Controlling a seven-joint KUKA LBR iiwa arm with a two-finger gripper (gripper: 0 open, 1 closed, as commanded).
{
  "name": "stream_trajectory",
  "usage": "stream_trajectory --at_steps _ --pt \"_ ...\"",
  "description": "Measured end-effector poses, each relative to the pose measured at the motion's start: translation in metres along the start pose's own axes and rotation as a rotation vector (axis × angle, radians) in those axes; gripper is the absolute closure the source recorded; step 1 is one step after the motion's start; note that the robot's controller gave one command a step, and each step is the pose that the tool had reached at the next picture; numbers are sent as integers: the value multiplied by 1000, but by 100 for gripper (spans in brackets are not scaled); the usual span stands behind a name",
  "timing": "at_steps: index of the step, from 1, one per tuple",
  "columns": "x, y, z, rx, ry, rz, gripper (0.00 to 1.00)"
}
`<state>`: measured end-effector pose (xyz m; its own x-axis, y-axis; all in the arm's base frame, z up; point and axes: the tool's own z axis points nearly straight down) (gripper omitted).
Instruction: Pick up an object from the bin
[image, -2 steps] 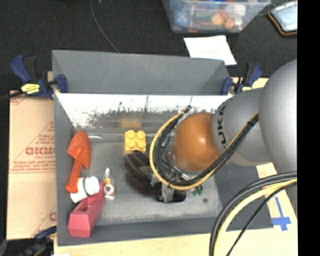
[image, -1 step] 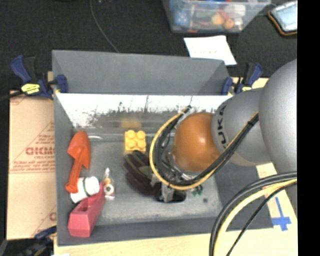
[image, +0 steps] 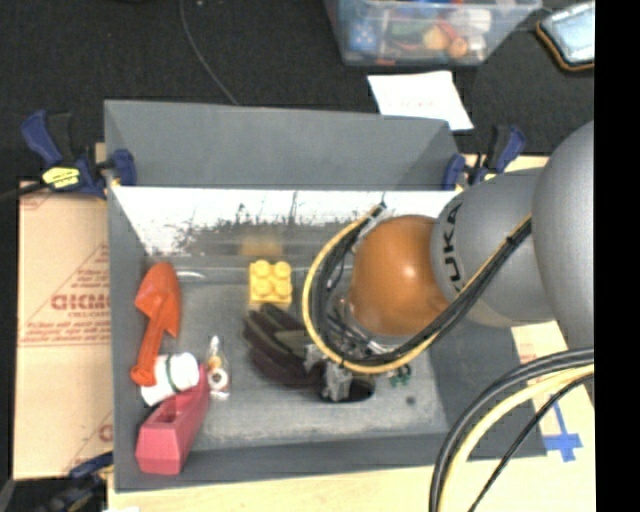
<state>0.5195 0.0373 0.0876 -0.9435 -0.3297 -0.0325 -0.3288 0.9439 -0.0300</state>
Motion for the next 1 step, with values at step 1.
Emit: stream_trajectory --at_steps 1 --pt "-9 -8 -19 3 -8 -38 100"
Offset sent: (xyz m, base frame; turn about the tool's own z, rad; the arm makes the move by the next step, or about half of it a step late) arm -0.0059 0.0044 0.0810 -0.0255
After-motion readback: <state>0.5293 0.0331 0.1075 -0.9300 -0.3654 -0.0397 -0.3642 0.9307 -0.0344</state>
